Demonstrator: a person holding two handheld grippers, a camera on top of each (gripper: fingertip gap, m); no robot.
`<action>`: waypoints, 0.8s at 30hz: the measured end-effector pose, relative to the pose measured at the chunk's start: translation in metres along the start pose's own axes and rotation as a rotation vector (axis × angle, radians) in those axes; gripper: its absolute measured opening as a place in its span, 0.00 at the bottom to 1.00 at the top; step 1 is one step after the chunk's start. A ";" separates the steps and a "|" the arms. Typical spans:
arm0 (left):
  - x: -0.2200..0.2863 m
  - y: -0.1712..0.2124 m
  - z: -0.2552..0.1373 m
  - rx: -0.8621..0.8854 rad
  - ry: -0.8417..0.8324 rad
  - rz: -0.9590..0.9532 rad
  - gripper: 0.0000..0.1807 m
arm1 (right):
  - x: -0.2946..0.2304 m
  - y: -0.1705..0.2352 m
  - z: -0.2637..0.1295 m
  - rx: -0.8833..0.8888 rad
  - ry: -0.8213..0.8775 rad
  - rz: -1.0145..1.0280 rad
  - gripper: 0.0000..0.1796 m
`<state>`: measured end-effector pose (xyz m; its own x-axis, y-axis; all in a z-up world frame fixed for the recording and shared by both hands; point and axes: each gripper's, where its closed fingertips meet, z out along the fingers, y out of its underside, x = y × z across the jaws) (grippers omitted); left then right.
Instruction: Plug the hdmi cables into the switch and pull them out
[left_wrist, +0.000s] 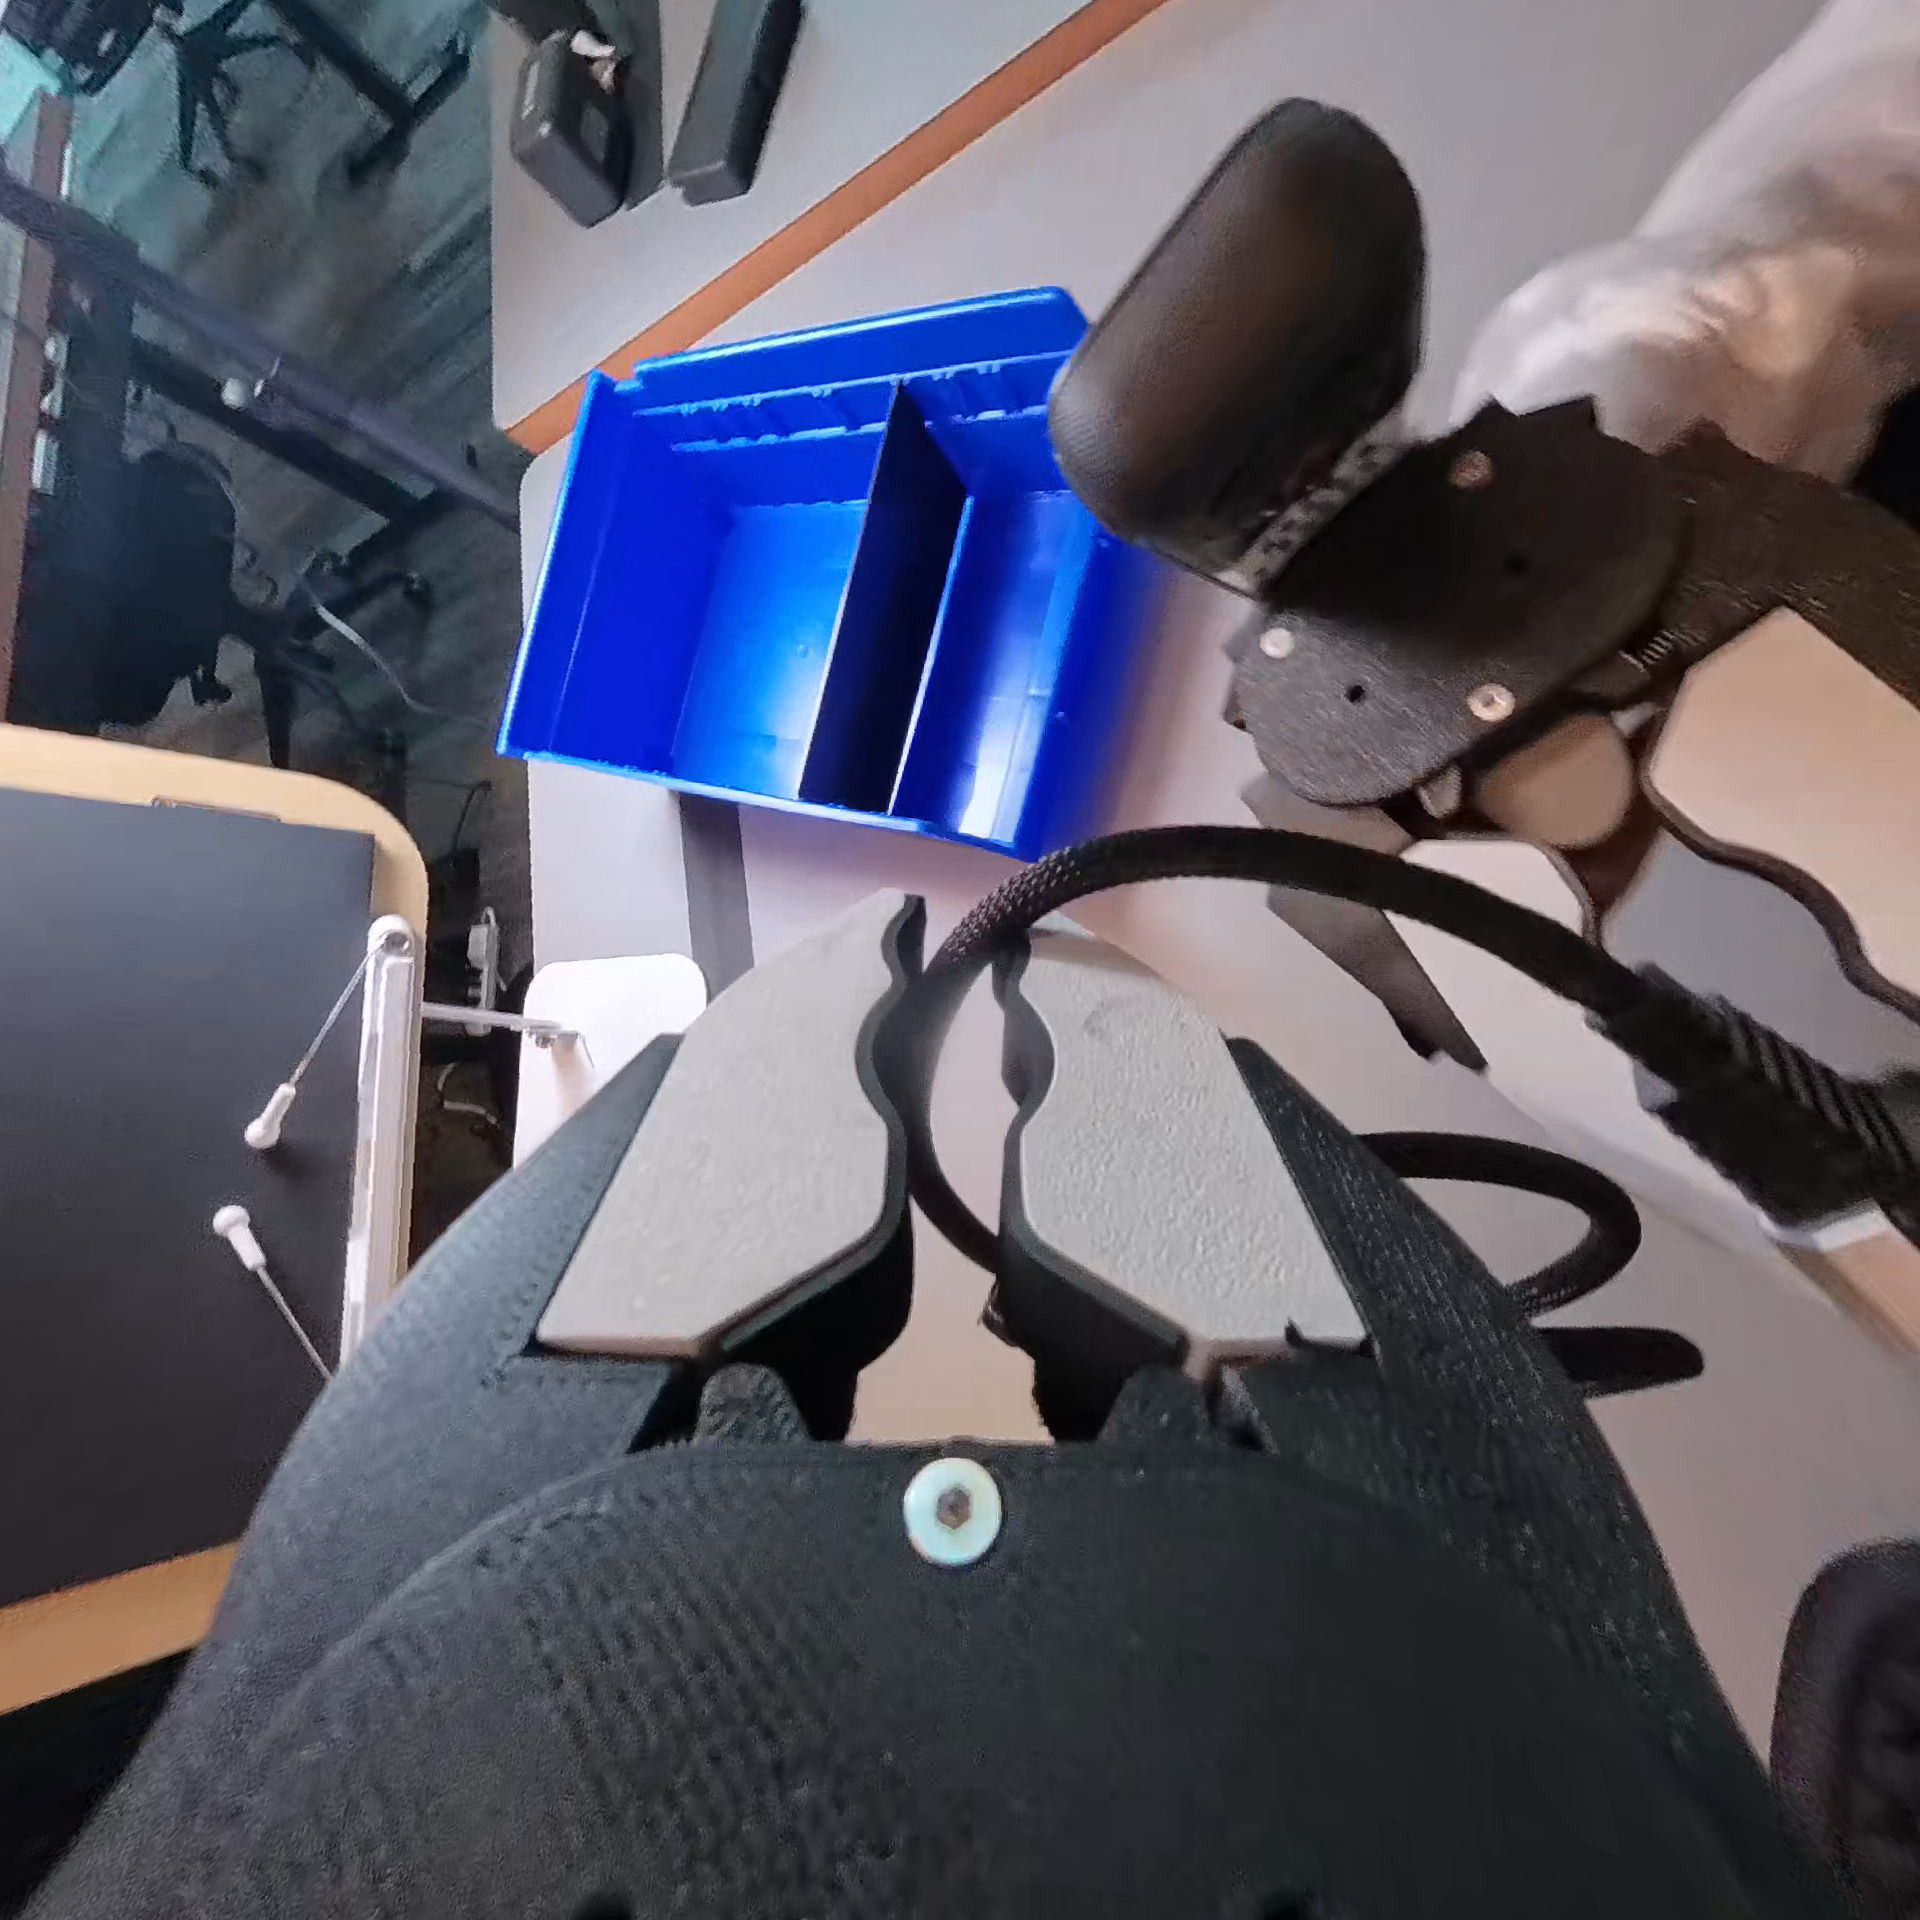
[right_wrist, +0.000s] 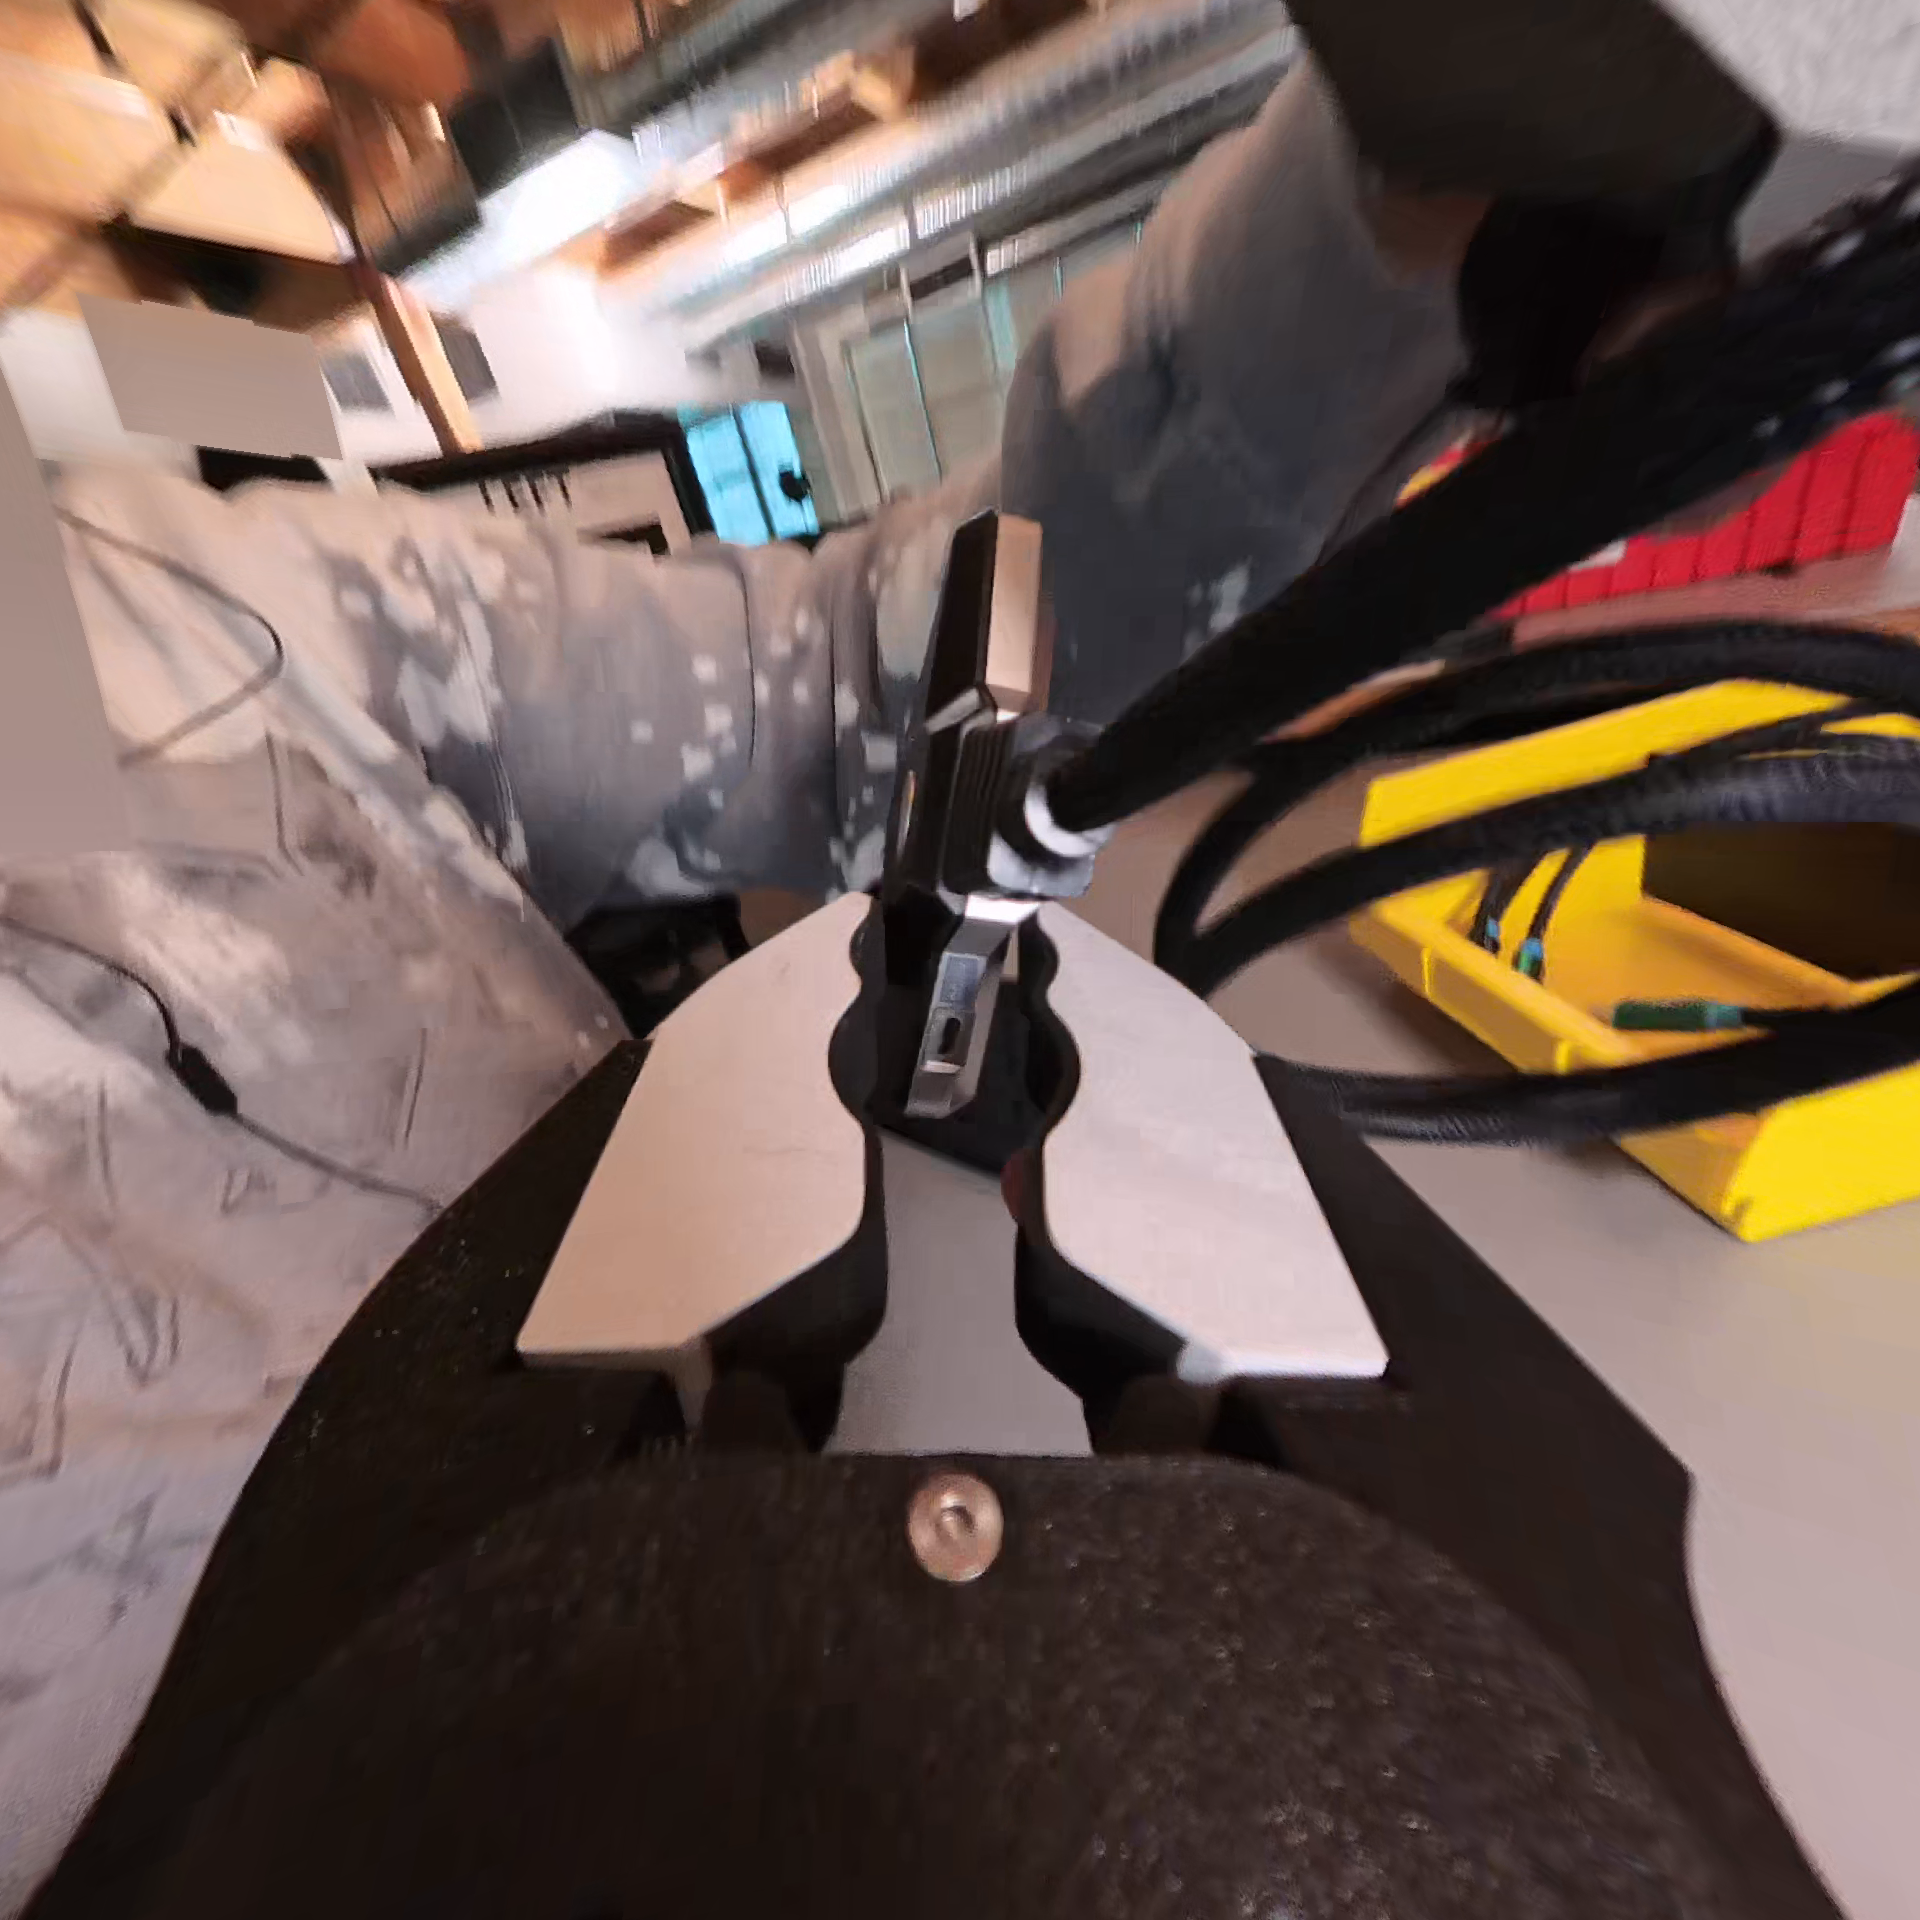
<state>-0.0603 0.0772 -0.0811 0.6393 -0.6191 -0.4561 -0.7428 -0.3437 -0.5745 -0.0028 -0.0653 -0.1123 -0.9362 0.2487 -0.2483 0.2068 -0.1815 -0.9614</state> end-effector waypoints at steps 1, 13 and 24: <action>-0.006 0.001 0.003 -0.003 -0.036 -0.028 0.10 | 0.000 -0.006 -0.001 0.047 -0.005 0.015 0.13; -0.052 0.025 -0.087 0.698 -0.191 -0.772 0.16 | 0.021 -0.062 -0.059 0.354 0.120 0.014 0.12; 0.002 -0.023 -0.104 1.038 0.047 -0.692 0.11 | 0.059 -0.084 -0.045 0.074 0.388 -0.329 0.12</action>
<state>-0.0629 0.0102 0.0019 0.8094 -0.5627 0.1679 0.2674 0.0986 -0.9585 -0.0630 0.0074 -0.0514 -0.7708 0.6365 0.0271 -0.1149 -0.0971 -0.9886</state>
